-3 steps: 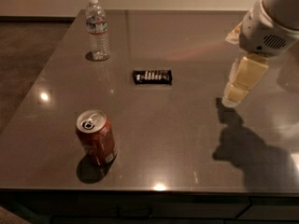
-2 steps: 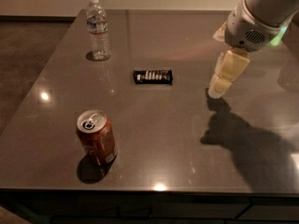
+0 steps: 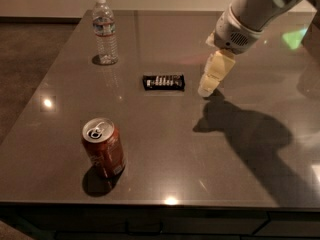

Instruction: Move rxbar chocolate near water bottle

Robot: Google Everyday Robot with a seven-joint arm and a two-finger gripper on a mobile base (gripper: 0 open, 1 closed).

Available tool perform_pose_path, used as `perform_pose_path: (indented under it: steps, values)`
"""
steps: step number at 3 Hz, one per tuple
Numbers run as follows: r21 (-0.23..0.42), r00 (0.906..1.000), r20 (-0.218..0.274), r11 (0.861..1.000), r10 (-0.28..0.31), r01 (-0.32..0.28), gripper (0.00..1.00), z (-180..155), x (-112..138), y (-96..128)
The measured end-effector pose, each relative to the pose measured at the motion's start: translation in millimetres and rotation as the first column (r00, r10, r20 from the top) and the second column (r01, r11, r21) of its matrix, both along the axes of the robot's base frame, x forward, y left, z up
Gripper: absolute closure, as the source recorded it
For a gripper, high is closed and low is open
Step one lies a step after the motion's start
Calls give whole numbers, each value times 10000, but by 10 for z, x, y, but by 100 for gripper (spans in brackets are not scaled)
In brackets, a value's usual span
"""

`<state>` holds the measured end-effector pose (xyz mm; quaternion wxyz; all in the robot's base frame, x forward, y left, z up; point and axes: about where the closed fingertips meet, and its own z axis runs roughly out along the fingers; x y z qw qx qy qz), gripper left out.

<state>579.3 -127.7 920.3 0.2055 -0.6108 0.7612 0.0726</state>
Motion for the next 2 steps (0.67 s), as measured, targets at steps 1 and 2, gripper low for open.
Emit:
perform_pose_path:
  steps: [1, 2]
  values:
    - [338, 9999, -83, 9994, 95, -92, 0, -156, 130, 240]
    - [623, 9995, -218, 9978, 222, -208, 0, -306, 252, 463]
